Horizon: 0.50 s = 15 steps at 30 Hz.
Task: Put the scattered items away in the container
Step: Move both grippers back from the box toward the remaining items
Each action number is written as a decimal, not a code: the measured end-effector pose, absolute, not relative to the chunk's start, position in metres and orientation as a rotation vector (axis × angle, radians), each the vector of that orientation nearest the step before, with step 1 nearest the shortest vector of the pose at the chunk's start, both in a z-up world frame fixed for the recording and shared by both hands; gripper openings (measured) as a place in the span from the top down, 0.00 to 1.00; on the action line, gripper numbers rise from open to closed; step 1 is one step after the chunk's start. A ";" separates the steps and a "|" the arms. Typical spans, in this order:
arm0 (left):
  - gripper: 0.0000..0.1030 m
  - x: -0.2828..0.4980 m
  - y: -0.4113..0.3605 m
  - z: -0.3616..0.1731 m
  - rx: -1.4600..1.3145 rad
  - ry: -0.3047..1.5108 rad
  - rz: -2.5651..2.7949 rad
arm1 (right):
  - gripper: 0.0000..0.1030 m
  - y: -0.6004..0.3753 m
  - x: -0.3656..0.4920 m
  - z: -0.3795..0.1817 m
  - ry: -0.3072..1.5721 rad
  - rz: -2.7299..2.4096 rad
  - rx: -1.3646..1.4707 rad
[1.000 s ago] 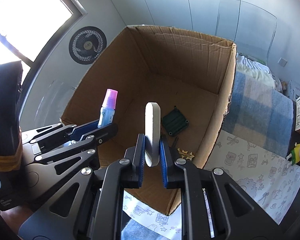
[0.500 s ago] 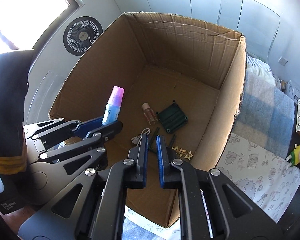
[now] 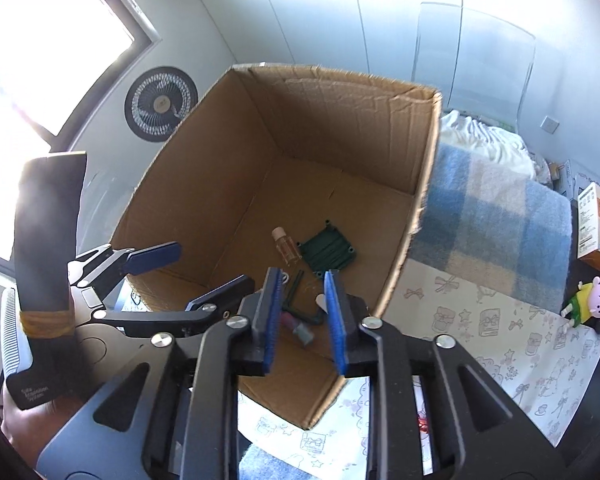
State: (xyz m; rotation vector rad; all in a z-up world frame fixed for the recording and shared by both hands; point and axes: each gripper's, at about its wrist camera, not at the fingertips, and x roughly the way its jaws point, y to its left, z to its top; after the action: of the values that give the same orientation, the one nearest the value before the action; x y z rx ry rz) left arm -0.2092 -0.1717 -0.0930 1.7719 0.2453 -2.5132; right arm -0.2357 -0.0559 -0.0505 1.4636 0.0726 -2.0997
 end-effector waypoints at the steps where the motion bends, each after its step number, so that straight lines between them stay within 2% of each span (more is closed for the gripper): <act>1: 0.14 -0.209 -0.171 -0.090 1.763 0.239 -2.519 | 0.71 -0.053 -0.235 -0.047 0.069 -2.109 1.455; 5: 0.01 -0.205 -0.169 -0.078 1.718 0.221 -2.546 | 0.46 -0.038 -0.232 -0.033 0.064 -2.152 1.420; 7: 0.00 -0.203 -0.167 -0.070 1.688 0.229 -2.562 | 0.41 -0.029 -0.230 -0.026 0.048 -2.164 1.407; 11: 0.00 -0.201 -0.160 -0.056 1.632 0.251 -2.597 | 0.18 -0.003 -0.223 -0.013 0.013 -2.201 1.367; 15: 0.00 -0.198 -0.142 -0.040 1.597 0.256 -2.652 | 0.10 0.030 -0.215 0.000 -0.039 -2.250 1.343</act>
State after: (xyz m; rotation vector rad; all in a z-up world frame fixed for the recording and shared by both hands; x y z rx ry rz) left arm -0.1984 -0.1420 -0.0398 1.5968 0.2557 -2.6520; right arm -0.2153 0.0295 -0.0004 1.3429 -0.0386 -2.2495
